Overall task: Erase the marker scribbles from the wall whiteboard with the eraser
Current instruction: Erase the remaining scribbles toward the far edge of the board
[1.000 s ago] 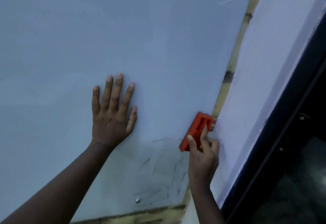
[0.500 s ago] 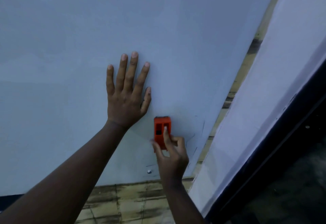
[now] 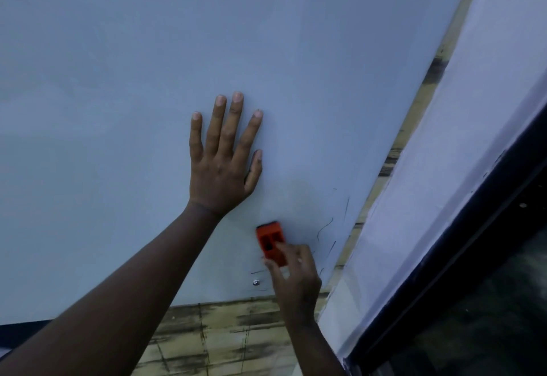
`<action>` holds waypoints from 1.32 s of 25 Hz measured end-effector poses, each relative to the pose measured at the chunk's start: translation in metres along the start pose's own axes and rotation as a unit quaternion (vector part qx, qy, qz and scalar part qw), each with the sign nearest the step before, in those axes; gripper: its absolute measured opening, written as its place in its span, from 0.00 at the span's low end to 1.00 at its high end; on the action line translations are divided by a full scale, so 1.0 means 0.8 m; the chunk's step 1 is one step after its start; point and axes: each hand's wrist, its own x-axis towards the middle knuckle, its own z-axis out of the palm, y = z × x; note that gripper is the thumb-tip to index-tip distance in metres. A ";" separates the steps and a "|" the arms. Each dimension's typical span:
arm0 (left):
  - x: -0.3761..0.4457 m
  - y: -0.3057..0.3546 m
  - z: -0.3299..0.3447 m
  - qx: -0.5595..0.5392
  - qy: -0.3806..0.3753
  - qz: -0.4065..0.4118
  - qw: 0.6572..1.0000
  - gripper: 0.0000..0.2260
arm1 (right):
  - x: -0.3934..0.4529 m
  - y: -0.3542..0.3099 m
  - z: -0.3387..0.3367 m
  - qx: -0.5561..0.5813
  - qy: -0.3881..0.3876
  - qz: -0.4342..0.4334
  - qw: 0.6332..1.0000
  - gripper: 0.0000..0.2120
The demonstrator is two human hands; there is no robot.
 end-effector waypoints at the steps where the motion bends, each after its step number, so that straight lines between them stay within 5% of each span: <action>1: -0.001 0.000 0.000 0.000 0.000 0.001 1.000 0.30 | 0.018 -0.006 -0.012 0.051 0.037 0.042 0.997 0.27; 5: -0.004 0.001 0.002 -0.009 0.002 0.000 1.000 0.30 | 0.089 -0.016 -0.052 0.246 0.167 0.194 0.935 0.38; 14: -0.013 0.005 0.000 -0.006 -0.009 0.000 1.000 0.29 | 0.001 -0.034 0.000 0.268 0.157 0.330 0.891 0.28; 19: -0.018 0.007 0.000 -0.007 -0.014 0.001 1.000 0.29 | -0.034 -0.039 0.040 0.347 0.137 0.509 0.776 0.30; 23: -0.020 0.009 0.001 -0.009 -0.012 -0.001 1.000 0.29 | -0.046 -0.047 0.050 0.434 0.100 0.643 0.623 0.30; 29: -0.024 0.010 0.000 -0.017 -0.013 0.000 1.000 0.29 | -0.023 -0.035 0.023 0.488 0.076 0.676 0.547 0.25; 33: -0.027 0.009 0.004 -0.017 -0.006 0.004 1.000 0.29 | 0.026 -0.011 -0.027 0.534 0.119 0.644 0.535 0.26</action>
